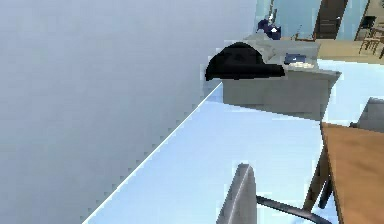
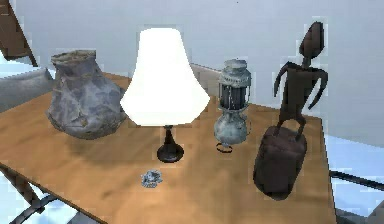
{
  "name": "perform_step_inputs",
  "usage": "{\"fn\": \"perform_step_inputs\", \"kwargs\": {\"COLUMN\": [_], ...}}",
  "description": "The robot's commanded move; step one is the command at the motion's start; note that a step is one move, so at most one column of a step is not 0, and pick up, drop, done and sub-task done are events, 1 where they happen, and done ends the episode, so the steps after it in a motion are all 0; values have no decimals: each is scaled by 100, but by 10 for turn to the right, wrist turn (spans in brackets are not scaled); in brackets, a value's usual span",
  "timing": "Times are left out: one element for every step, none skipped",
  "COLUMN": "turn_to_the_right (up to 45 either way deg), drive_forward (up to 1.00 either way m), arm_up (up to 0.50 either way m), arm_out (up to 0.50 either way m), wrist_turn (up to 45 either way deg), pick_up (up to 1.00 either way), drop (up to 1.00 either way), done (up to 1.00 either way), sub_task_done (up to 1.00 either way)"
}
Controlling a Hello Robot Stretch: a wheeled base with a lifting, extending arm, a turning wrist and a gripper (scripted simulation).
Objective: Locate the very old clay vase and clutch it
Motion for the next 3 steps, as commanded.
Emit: {"fn": "perform_step_inputs", "kwargs": {"turn_to_the_right": [-120, 0, -90], "drive_forward": [0, 5, 0], "arm_up": [0, 0, 0], "arm_out": [0, 0, 0], "wrist_turn": [0, 0, 0], "pick_up": [0, 0, 0], "drop": [0, 0, 0], "done": [0, 0, 0], "sub_task_done": [0, 0, 0]}}
